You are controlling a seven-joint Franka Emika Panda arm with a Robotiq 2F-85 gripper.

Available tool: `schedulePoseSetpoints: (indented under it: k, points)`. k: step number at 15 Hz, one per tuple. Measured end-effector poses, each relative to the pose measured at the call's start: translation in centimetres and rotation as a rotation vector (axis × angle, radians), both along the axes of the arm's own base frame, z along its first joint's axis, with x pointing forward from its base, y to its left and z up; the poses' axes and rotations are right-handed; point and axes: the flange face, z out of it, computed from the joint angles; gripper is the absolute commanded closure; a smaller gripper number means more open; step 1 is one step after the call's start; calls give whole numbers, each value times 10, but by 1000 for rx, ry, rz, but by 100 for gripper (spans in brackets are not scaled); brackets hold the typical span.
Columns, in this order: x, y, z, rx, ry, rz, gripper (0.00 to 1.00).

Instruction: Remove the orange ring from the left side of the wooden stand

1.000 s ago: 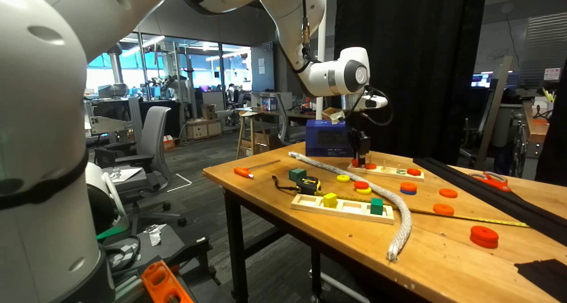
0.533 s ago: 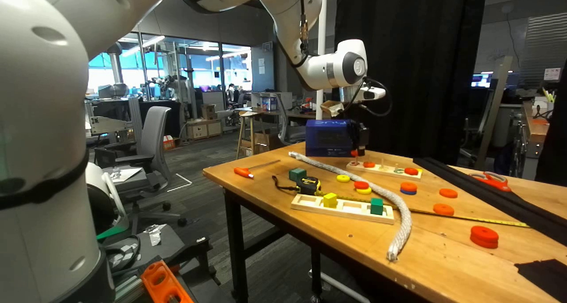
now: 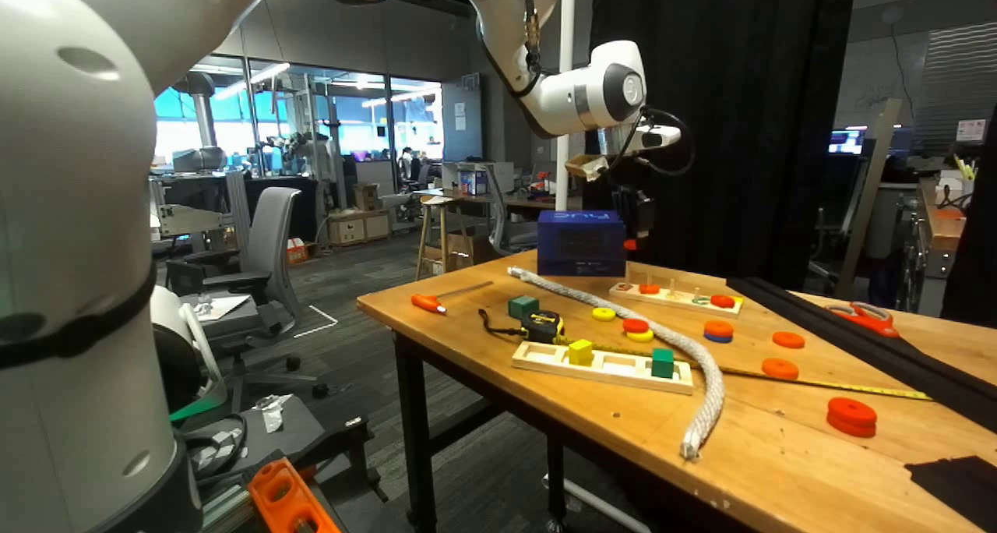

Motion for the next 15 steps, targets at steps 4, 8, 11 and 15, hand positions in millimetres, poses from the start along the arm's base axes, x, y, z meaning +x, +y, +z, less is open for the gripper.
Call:
schedulePoseSetpoints:
  k: [4,8,11,15]
  points:
    - [-1,-28,25,-11,-24,-34,81]
    - [-9,-68,35,-16,-16,-89,81]
    - [-18,-90,27,-17,13,-120,81]
    - [-32,-105,1,-21,70,-142,81]
